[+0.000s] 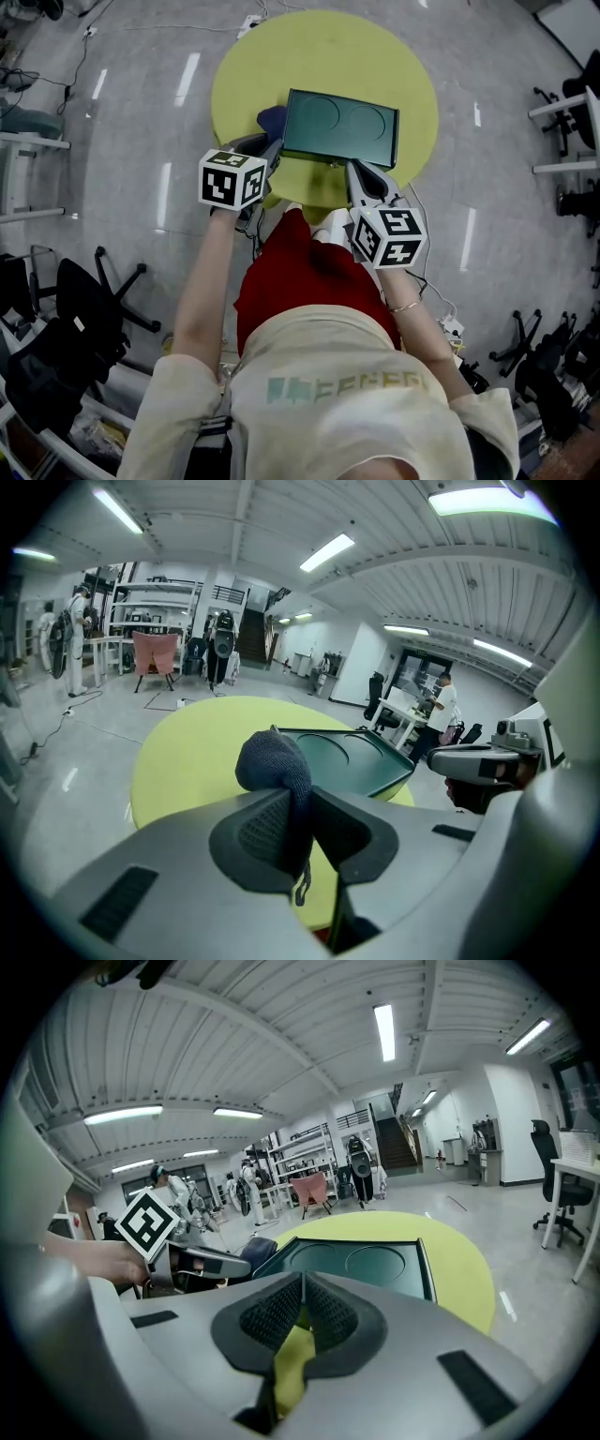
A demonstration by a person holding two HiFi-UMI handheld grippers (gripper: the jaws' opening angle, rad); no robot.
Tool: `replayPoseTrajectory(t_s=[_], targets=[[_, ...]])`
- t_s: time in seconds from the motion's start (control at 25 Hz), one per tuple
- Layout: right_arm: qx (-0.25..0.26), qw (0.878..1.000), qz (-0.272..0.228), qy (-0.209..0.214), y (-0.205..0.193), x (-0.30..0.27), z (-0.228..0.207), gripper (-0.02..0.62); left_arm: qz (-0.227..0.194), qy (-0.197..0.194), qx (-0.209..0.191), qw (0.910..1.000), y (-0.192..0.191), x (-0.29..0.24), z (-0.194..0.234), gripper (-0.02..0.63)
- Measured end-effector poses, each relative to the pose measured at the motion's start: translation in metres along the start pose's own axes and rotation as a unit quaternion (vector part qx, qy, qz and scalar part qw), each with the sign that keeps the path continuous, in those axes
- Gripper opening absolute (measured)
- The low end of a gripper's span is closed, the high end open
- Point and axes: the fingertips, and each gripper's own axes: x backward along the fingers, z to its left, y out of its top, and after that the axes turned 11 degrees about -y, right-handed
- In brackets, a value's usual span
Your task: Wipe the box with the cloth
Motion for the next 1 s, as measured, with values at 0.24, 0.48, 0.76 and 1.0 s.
replayPoseTrajectory(t_s=[0.24,0.48,0.76,1.0], targets=[[0.002,1.0,-0.001,0.005,-0.01,0.018,0.002,0.038,0.002,0.003,0.0,1.0,-0.017,0.011,-0.014,0.071],[0.004,1.0,-0.006,0.007,-0.017,0.033,0.004,0.038,0.01,0.001,-0.007,0.9999,-0.031,0.019,-0.031,0.071],[0.004,1.0,-0.011,0.008,-0.024,0.045,0.006,0.038,0.011,-0.002,-0.006,0.9999,-0.048,0.026,-0.046,0.071],[0.003,1.0,-0.017,0.008,-0.022,0.05,0.003,0.038,0.029,0.027,0.007,0.9992,-0.063,0.042,-0.044,0.071]])
